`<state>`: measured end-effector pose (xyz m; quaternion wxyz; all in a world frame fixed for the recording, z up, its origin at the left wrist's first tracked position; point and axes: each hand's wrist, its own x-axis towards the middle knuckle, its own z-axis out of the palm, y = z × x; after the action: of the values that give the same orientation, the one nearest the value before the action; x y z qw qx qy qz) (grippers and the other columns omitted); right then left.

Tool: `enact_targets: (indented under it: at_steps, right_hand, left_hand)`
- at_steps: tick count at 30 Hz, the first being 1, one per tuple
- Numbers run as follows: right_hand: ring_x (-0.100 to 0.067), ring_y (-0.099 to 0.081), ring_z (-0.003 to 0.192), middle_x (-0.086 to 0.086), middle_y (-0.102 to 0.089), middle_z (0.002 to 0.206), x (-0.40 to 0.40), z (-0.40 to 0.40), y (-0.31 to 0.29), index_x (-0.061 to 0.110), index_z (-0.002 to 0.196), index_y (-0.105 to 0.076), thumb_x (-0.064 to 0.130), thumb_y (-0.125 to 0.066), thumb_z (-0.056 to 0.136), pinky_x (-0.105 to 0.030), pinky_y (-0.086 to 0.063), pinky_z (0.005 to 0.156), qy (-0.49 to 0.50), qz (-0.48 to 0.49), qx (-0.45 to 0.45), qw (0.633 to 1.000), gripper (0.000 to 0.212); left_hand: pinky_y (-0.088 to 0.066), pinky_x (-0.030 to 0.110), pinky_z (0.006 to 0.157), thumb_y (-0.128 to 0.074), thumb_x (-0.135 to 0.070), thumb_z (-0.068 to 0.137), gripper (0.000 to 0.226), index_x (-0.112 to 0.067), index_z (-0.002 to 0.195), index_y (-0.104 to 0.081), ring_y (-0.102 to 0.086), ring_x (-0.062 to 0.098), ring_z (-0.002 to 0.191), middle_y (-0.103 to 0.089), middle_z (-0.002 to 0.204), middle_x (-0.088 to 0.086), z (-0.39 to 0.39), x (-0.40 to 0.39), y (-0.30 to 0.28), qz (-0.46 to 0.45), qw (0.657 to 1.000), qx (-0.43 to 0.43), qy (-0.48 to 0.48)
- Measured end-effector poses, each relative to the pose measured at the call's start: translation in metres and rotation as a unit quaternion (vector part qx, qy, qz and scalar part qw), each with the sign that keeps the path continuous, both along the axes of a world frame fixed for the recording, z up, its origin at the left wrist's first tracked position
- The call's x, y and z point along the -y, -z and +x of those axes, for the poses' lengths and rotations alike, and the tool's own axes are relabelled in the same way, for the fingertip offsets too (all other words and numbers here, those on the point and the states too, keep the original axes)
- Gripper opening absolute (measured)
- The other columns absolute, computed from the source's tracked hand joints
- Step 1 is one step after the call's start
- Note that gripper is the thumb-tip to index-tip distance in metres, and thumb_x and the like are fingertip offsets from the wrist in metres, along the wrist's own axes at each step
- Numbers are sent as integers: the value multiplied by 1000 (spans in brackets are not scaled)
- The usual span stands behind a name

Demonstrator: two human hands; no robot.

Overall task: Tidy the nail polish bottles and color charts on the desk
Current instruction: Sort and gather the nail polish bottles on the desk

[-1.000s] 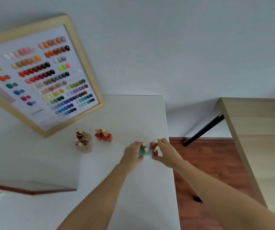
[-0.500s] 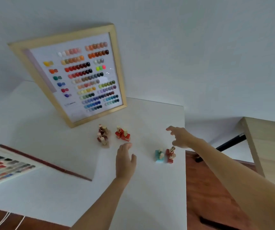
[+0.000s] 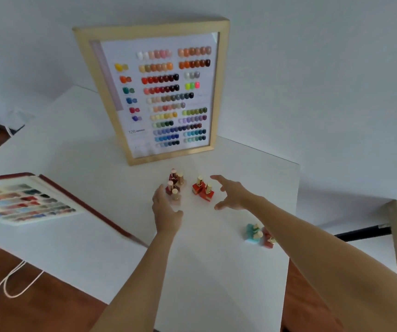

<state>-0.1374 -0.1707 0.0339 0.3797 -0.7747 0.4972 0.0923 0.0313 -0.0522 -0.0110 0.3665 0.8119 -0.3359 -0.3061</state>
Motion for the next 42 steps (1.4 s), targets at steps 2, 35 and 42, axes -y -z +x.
enact_targets:
  at_steps: [2, 35, 42]
  right_hand:
    - [-31, -44, 124, -15, -52, 131, 3, 11, 5, 35, 144, -18, 21, -81, 69, -46, -38, 103, -12, -1, -6, 1000, 99]
    - [-22, -63, 95, -8, -68, 107, 13, -42, 9, 15, 110, -63, 14, -72, 74, -38, -53, 87, 54, 26, 38, 997, 37]
    - [-20, -65, 66, -10, -68, 93, 14, -133, -4, 19, 107, -63, 15, -79, 70, -28, -55, 63, 143, 16, -3, 990, 41]
  left_hand:
    - [-36, 35, 110, -61, 15, 72, 83, -11, 144, -28, -36, 30, 135, -31, 150, 11, 5, 5, 3, 3, 1000, 2, 26]
    - [-39, 20, 75, -82, -8, 65, 42, -11, 103, -62, -55, 18, 80, -59, 92, 6, -17, 10, 12, -3, 989, 28, 148]
    - [-41, 17, 72, -80, -6, 65, 42, -12, 101, -60, -55, 20, 82, -58, 90, 10, -56, 30, 8, 7, 976, 10, 218]
